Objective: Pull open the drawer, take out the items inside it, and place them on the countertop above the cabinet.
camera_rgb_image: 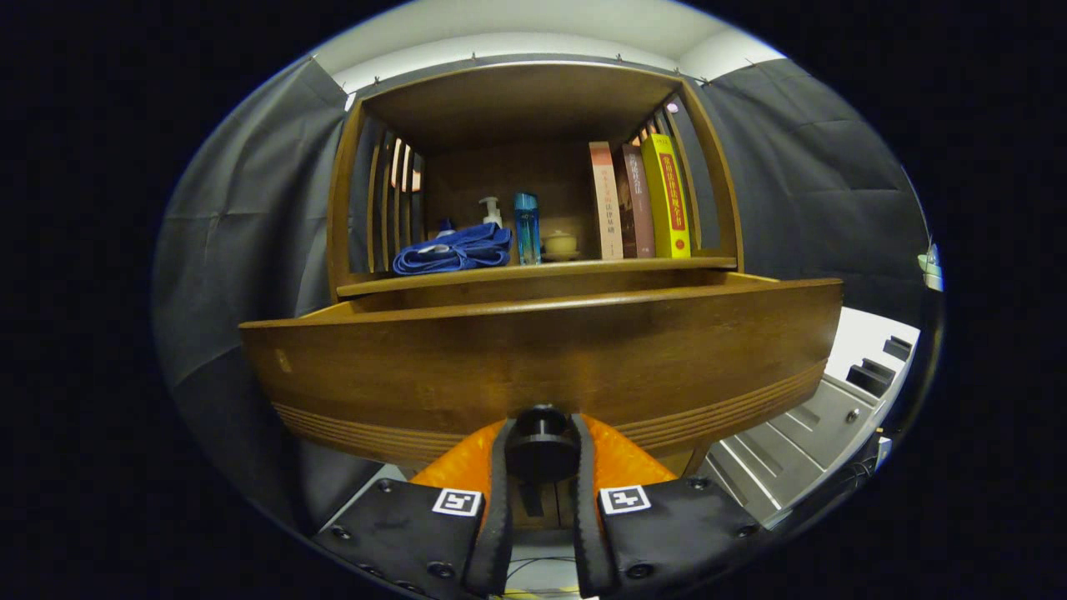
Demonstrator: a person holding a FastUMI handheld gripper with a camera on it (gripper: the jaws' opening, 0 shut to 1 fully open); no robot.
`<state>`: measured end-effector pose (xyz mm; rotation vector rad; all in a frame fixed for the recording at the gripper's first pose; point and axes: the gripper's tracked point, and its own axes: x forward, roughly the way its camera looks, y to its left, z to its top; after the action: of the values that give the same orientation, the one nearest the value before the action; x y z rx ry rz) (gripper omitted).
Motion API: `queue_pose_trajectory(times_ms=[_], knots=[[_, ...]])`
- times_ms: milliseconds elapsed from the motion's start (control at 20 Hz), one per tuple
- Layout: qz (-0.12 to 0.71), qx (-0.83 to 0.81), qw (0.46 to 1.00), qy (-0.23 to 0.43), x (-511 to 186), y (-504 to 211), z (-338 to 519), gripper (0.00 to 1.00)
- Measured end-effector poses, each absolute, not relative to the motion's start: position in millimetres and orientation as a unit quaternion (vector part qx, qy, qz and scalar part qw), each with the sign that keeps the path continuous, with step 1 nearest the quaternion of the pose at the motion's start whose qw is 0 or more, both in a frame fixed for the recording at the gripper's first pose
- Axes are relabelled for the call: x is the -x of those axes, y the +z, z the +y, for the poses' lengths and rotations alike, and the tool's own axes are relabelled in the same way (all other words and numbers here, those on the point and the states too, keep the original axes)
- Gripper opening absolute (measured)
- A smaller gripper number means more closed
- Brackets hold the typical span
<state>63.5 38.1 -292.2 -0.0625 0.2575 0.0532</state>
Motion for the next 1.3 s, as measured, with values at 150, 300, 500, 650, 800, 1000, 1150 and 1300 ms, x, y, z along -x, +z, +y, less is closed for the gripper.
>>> queue_pose_trajectory(times_ms=[150, 300, 500, 650, 800, 1000, 1150, 1300], knots=[[0.123, 0.033, 0.991, 0.032, -65.3, -289.9, 37.9, 0.42], [0.122, 0.036, 0.991, 0.034, -63.8, -288.5, 38.6, 0.51], [0.116, 0.05, 0.991, 0.039, -64.7, -283.8, 40.7, 0.56], [0.11, 0.057, 0.991, 0.055, -64.5, -277.4, 49.0, 0.78], [0.098, 0.068, 0.991, 0.059, -65.0, -264.7, 51.5, 0.99], [0.083, 0.062, 0.992, 0.067, -68.9, -232.7, 51.1, 0.99], [0.07, 0.052, 0.994, 0.063, -73.8, -192.4, 40.6, 0.99], [0.071, 0.047, 0.994, 0.066, -85.6, -150.5, 35.1, 0.98]])
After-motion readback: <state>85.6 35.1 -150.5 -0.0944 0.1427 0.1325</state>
